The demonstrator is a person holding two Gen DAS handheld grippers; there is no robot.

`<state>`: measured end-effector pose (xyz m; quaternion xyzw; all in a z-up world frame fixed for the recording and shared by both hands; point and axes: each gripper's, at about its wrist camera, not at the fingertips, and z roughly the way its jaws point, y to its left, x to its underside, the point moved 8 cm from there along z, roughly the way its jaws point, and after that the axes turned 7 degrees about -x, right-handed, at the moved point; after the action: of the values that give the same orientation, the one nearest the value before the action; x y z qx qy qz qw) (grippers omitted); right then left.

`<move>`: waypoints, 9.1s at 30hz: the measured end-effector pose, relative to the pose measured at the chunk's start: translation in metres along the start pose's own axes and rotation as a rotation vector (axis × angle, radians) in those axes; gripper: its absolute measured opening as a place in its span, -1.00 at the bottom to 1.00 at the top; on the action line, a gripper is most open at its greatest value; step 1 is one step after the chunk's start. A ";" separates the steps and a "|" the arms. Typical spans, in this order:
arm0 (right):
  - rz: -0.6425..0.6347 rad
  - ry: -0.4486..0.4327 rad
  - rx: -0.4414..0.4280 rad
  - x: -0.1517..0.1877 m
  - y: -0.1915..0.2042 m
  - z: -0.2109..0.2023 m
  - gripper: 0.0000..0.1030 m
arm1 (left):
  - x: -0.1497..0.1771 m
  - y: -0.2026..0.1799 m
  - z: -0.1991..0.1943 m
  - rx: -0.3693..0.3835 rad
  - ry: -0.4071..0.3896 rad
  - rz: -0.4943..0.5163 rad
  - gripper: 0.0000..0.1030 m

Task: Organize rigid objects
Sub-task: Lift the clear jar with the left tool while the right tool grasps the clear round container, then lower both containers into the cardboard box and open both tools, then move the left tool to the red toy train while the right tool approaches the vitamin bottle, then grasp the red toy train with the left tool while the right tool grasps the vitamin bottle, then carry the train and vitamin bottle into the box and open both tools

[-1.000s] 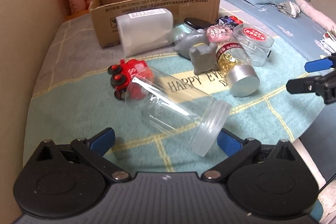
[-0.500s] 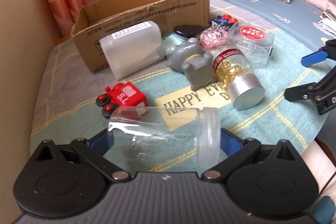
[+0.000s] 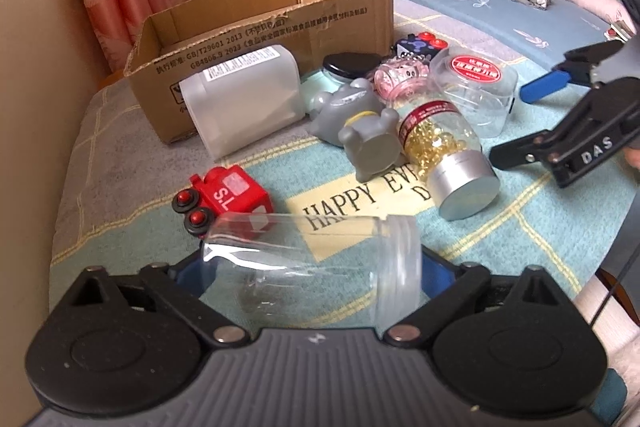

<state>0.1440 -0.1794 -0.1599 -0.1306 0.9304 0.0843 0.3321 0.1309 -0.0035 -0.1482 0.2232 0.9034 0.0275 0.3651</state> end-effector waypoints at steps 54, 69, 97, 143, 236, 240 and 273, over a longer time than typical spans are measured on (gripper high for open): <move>-0.199 -0.146 -0.107 -0.197 0.011 -0.013 0.52 | -0.210 0.119 0.033 -0.139 -0.090 -0.110 0.87; -0.150 -0.142 -0.096 -0.205 0.005 0.009 1.00 | -0.250 0.134 0.099 -0.128 -0.026 -0.095 0.87; -0.146 -0.116 -0.087 -0.196 0.003 0.001 1.00 | -0.263 0.152 0.126 -0.186 -0.005 -0.117 0.94; 0.053 -0.051 -0.148 -0.026 0.071 -0.011 1.00 | -0.041 0.097 0.036 -0.218 0.046 -0.303 0.95; 0.106 -0.049 0.096 -0.012 0.004 0.007 1.00 | -0.018 0.094 0.041 -0.099 -0.007 -0.240 0.17; 0.093 -0.060 0.094 -0.016 0.004 0.003 1.00 | -0.019 0.093 0.042 -0.087 -0.005 -0.244 0.11; -0.095 -0.008 -0.077 -0.065 0.020 -0.041 0.86 | -0.095 0.096 -0.018 0.002 -0.082 -0.123 -0.06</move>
<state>0.1618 -0.1582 -0.0852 -0.1868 0.9179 0.1045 0.3341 0.2155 0.0451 -0.0530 0.1684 0.8997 -0.0051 0.4027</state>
